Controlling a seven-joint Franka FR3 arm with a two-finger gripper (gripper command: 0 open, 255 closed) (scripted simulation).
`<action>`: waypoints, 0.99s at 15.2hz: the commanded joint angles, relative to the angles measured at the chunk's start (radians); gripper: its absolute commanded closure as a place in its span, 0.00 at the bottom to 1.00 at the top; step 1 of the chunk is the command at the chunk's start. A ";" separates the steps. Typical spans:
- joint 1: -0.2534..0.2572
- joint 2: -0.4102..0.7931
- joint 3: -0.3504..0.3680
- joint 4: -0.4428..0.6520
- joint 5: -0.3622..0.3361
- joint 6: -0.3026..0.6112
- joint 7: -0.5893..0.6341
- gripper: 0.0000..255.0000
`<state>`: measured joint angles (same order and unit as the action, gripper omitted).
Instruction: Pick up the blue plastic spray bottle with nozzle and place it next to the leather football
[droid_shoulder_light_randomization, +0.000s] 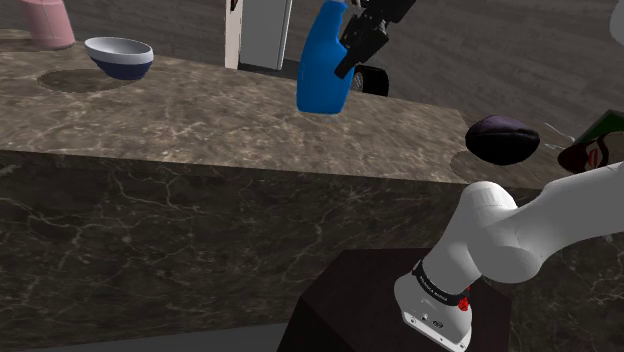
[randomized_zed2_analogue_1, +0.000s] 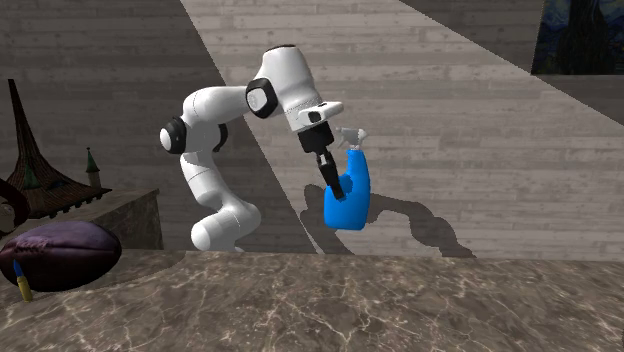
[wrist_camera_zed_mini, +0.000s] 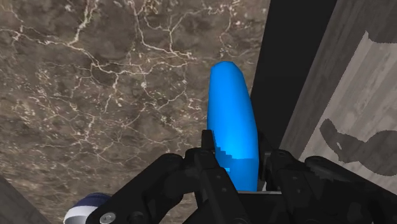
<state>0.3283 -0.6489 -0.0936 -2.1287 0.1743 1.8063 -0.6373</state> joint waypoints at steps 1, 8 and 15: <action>0.001 0.013 -0.002 0.038 -0.001 -0.025 0.003 1.00; 0.005 0.054 -0.005 0.166 -0.002 -0.111 0.018 1.00; 0.010 0.104 -0.009 0.307 -0.001 -0.200 0.033 1.00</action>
<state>0.3378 -0.5509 -0.1030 -1.8413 0.1734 1.6191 -0.6075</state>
